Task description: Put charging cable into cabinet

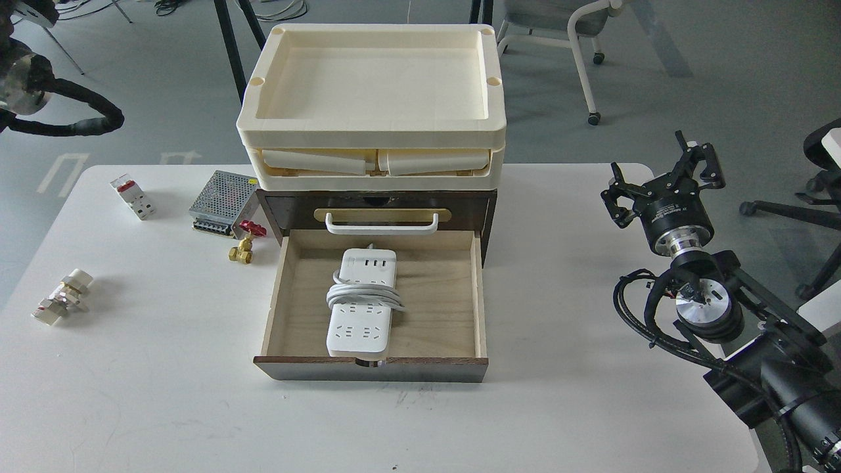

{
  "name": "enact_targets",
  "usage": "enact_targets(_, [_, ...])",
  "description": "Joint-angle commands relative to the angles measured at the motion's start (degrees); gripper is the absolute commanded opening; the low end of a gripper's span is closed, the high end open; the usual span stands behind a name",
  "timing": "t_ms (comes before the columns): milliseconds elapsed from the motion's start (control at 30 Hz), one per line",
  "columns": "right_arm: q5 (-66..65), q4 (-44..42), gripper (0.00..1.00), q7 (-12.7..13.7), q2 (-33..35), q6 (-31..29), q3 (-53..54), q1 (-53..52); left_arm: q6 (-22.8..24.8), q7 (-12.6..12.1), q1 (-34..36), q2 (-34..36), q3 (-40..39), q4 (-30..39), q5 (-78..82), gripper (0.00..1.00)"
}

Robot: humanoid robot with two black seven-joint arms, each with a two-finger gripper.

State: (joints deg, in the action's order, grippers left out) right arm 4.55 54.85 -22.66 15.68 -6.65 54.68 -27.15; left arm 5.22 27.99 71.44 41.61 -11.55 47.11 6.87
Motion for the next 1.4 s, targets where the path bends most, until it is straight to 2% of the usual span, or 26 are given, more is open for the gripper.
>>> enact_targets(0, [-0.1, -0.1, 1.00, 0.1, 0.3, 0.9, -0.1, -0.8, 8.2, 0.0, -2.8, -2.6, -1.3, -8.9, -9.0, 1.00])
enact_targets(133, [-0.1, -1.0, 1.00, 0.2, 0.8, 0.8, -0.4, -1.4, 18.8, 0.0, -8.2, -6.0, -7.0, -17.3, -17.6, 1.00])
enact_targets(200, [-0.2, -1.9, 1.00, 0.2, 0.8, 0.4, -0.5, -1.4, 22.7, 0.0, -11.1, -8.3, -11.4, -20.2, -19.7, 1.00])
enact_targets(333, [-1.9, -5.0, 1.00, 0.2, 0.1, 0.8, -0.9, -2.5, 22.8, 0.0, -16.8, -11.9, -19.9, -23.3, -20.6, 1.00])
enact_targets(400, [-1.9, -6.4, 1.00, 0.2, 0.0, 0.6, -0.6, -2.5, 22.8, -2.3, -20.2, -12.9, -23.0, -23.5, -20.6, 1.00])
enact_targets(467, [-1.8, -6.3, 1.00, 0.1, 0.0, 0.2, -0.4, -2.5, 22.8, -3.1, -22.4, -14.0, -24.5, -23.5, -20.5, 1.00])
enact_targets(800, [-1.4, -5.8, 1.00, -0.4, 0.0, -9.2, 1.2, -1.9, 22.8, -3.0, -29.2, -15.3, -23.7, -24.0, -20.1, 1.00])
enact_targets(1367, [-1.8, -6.0, 1.00, -0.3, -0.7, -7.0, 1.5, -2.2, 22.8, -2.8, -33.7, -18.7, -23.5, -24.0, -18.6, 1.00])
